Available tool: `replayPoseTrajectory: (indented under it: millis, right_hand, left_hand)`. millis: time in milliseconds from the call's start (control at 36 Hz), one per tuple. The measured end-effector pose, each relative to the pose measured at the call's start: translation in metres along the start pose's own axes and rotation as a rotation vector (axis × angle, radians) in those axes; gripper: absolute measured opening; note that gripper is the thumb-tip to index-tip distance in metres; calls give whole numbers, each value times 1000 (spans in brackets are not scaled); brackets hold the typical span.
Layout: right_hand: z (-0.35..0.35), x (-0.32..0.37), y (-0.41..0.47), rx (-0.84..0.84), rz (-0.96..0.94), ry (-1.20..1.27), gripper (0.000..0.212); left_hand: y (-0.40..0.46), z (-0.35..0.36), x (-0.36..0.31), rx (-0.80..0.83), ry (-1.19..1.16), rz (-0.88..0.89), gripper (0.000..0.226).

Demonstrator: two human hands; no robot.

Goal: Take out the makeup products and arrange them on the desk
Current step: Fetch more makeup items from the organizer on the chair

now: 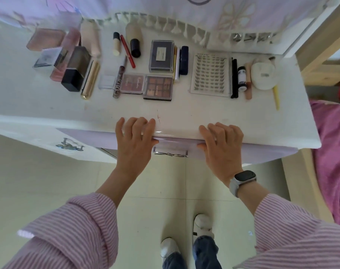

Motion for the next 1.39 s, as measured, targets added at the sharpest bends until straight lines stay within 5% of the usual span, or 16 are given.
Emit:
replayPoseTrajectory:
  millis: [278,444,667,861,1111,1389]
  right_hand:
    - [-39,20,29,387,234,201,37]
    - [-80,102,80,942,-55,511,31]
    - [-230,269,148,817,-533,777,29]
    - [-388,442,113,757,-948,874,32]
    - [-613,614,-79,706,-1499,1022,36]
    - [-816,698,-339,684,-1955,1136,35]
  left_hand:
    - [-7,-41,4,389,-195,-273,54]
    - [-23,-156,58,313,-236,-639,40]
    - [-121,-390,118,96,67,-1016,36]
    - [-270,-608,106,-1,376,-1345,43]
    - [-500,-812,-39,-166,729,-1756,34]
    - [-716,-958,-250,-260,959,-2207,36]
Point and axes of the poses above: each hand's wrist, its own y-axis towards the middle knuckle, its own z-axis out of the palm, x = y × z, the point moved 8 cm from there along y, towards the middle knuckle
